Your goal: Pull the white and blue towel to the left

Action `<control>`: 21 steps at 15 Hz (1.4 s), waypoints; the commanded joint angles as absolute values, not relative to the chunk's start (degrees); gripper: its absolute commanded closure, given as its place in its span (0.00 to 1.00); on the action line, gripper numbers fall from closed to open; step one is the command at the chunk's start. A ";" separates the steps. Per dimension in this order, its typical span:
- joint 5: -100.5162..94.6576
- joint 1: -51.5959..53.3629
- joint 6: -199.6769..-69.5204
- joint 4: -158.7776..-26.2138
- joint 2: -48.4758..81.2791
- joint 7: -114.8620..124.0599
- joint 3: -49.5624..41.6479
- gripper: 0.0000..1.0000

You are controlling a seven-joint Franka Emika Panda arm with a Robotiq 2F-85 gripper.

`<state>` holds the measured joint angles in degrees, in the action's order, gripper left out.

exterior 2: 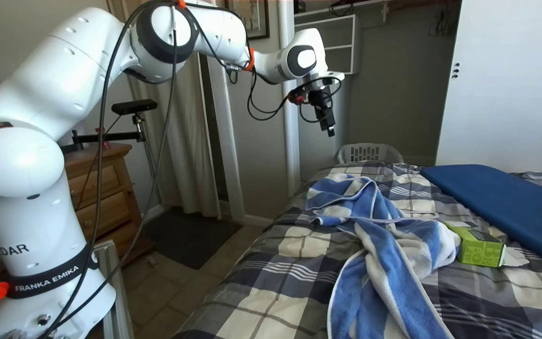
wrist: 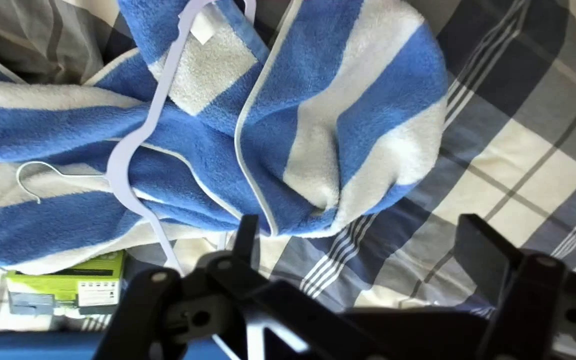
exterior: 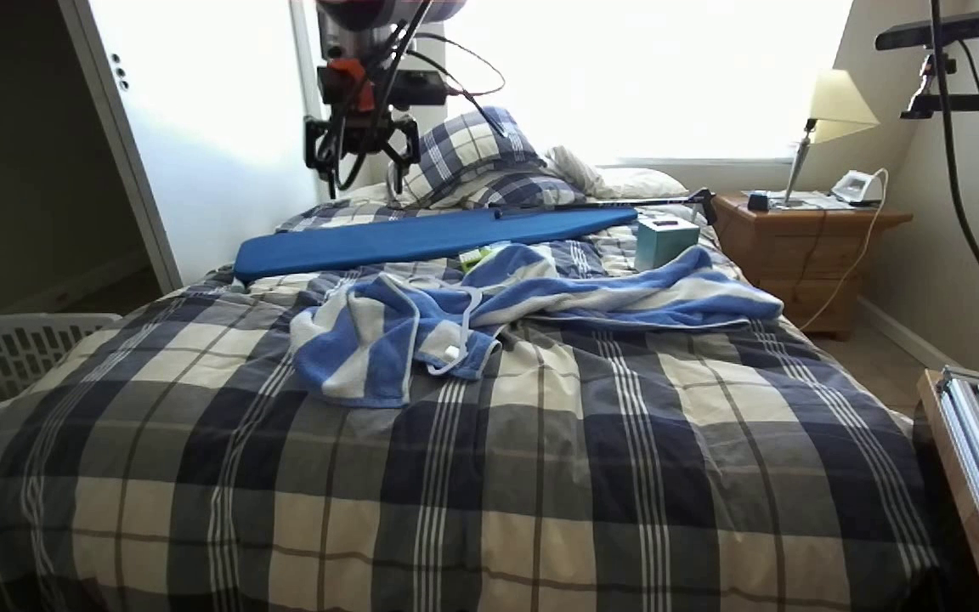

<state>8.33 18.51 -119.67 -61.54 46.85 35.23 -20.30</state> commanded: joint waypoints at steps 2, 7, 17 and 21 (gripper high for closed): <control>1.34 15.01 -134.03 -76.14 36.53 39.42 -17.14 0.00; -12.67 14.56 -146.16 -88.55 29.81 38.53 -20.44 0.00; -15.07 8.04 -152.66 -115.85 13.33 35.45 -18.96 0.00; -16.50 5.16 -154.85 -127.47 5.94 31.88 -18.13 0.00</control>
